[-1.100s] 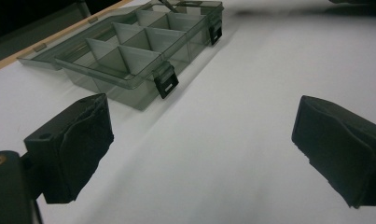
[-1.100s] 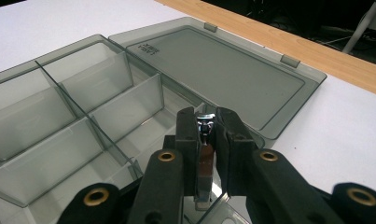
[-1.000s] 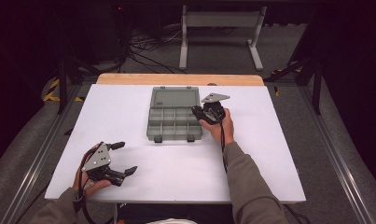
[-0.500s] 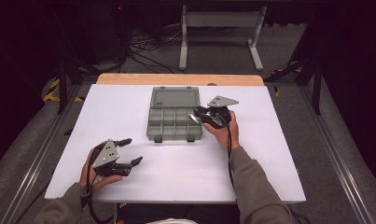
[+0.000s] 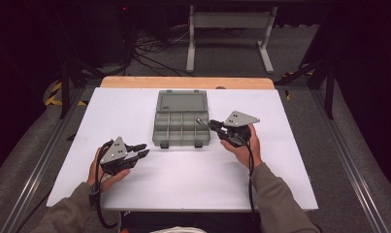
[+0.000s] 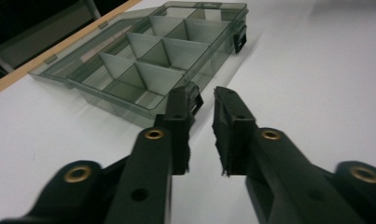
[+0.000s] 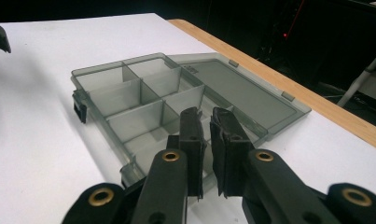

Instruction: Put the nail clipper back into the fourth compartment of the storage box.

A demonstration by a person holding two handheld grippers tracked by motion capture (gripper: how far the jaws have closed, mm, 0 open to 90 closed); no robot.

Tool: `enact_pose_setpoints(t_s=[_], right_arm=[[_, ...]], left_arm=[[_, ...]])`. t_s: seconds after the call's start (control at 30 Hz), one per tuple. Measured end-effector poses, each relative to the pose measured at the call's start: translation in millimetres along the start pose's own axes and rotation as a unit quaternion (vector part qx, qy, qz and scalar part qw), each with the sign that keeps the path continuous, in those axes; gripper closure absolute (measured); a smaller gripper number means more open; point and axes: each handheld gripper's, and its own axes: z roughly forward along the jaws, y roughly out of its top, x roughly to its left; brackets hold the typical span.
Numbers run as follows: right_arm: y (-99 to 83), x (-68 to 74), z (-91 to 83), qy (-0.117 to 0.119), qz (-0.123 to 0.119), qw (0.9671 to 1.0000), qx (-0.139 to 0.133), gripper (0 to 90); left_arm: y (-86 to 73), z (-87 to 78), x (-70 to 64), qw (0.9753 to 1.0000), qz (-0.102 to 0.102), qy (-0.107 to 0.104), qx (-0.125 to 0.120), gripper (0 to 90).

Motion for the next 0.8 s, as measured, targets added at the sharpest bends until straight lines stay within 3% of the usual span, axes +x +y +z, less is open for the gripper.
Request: enact_pose_setpoints(t_s=[0.17, 0.3, 0.47, 0.67, 0.8], right_arm=[[-4.0, 3.2, -10.6, -0.003, -0.007, 1.0, 0.006, 88.6], [-7.8, 3.6, -17.5, 0.0, 0.005, 0.9999, 0.011, 90.0], [-11.6, 4.7, -17.2, -0.004, 0.003, 0.9996, 0.028, 90.0], [-15.0, 0.5, -17.2, -0.008, 0.009, 0.9993, 0.035, 90.0], [-15.9, -1.9, -17.7, -0.014, 0.011, 0.9991, 0.038, 90.0]], left_arm=[[2.4, -1.2, 0.0, 0.9999, 0.001, -0.013, -0.007, 89.4], [3.2, 0.9, 1.5, 0.9999, -0.002, -0.011, -0.003, 89.6], [4.8, 5.2, 8.0, 0.9999, -0.01, 0.0, -0.006, 89.7], [2.5, 9.9, 17.4, 0.9998, -0.017, -0.009, -0.008, 89.8], [2.2, 12.3, 21.8, 0.9998, -0.019, 0.003, -0.002, 89.8]])
